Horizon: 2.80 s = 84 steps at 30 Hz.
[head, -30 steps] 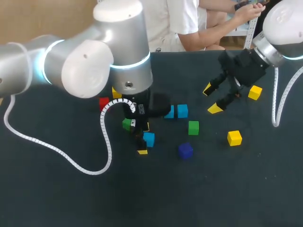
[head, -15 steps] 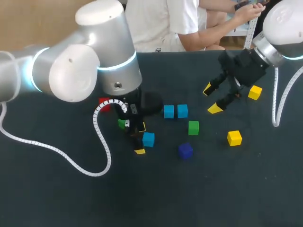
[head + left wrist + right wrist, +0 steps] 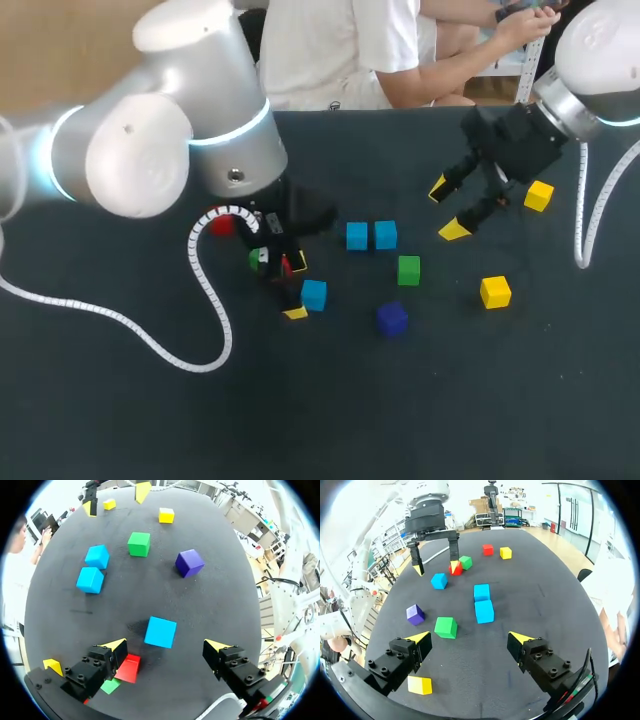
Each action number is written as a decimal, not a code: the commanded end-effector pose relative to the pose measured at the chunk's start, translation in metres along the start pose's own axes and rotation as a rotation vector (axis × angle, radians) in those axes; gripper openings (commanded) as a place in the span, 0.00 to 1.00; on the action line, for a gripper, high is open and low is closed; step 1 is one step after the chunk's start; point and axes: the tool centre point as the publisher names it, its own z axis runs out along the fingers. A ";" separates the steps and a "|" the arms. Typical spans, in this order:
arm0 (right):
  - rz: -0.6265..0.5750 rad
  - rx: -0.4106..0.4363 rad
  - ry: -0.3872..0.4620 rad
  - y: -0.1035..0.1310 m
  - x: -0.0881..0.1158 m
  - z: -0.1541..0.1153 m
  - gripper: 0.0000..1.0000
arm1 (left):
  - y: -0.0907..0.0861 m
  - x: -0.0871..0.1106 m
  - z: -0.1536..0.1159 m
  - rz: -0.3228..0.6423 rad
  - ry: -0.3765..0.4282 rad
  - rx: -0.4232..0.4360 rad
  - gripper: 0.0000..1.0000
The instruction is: Place the blue cubes, place green cubes on the blue cubes, place the yellow cubes on the green cubes, then place the red cubes on the yellow cubes, and place purple cube on the red cubes.
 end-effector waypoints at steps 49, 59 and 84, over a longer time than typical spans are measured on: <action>-0.001 0.000 -0.002 0.000 0.000 0.000 1.00 | 0.005 -0.010 0.011 0.069 -0.016 0.040 1.00; -0.001 0.000 -0.002 0.000 0.000 0.000 1.00 | 0.008 -0.010 0.013 0.075 -0.012 0.043 0.54; -0.001 0.000 -0.002 0.000 0.000 0.000 1.00 | 0.015 -0.019 -0.008 -0.053 0.020 0.024 0.00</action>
